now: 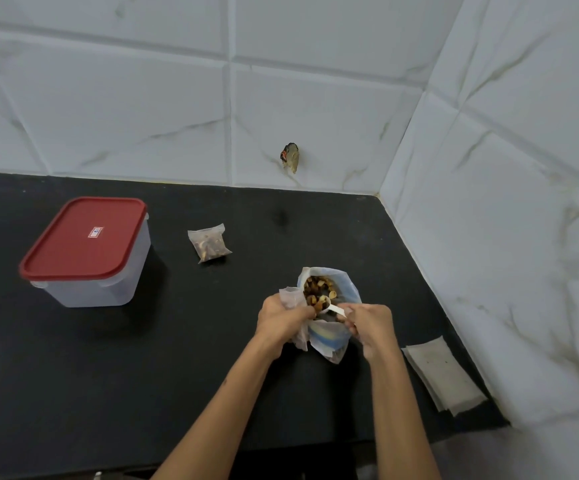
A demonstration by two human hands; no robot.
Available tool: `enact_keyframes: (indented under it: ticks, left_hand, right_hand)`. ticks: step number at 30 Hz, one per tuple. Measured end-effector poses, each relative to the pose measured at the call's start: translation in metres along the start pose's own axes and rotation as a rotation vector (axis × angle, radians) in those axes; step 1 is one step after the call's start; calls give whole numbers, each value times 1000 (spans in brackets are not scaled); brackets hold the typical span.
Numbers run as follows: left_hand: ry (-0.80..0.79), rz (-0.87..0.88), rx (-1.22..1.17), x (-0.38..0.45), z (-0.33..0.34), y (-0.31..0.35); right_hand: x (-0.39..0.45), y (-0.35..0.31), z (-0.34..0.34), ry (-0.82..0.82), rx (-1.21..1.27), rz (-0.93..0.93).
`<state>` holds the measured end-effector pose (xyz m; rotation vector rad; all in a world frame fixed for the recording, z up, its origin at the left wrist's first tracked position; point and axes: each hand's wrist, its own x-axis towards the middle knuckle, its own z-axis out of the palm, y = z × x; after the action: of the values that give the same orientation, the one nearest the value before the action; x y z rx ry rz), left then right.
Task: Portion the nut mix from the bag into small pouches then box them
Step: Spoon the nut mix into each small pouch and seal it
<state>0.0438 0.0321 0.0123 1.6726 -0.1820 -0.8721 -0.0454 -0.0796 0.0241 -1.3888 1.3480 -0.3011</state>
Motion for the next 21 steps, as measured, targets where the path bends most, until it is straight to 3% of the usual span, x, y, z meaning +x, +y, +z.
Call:
enact_keyframes:
  ticks: [8,12,16,21]
  left_hand:
    - [17,49,134,-1,-3,2]
    - [200,256,388,-11,-5,16]
    - [236,411,448,-21,0,25]
    - [179,402,464,-22,8,27]
  right_hand:
    - [-2,-1,-4,8,186,74]
    - [-3,-2,-9,112,204,73]
    - [-8,-6,-17,118,252,72]
    - [-31,-25,-33,84,332,-111]
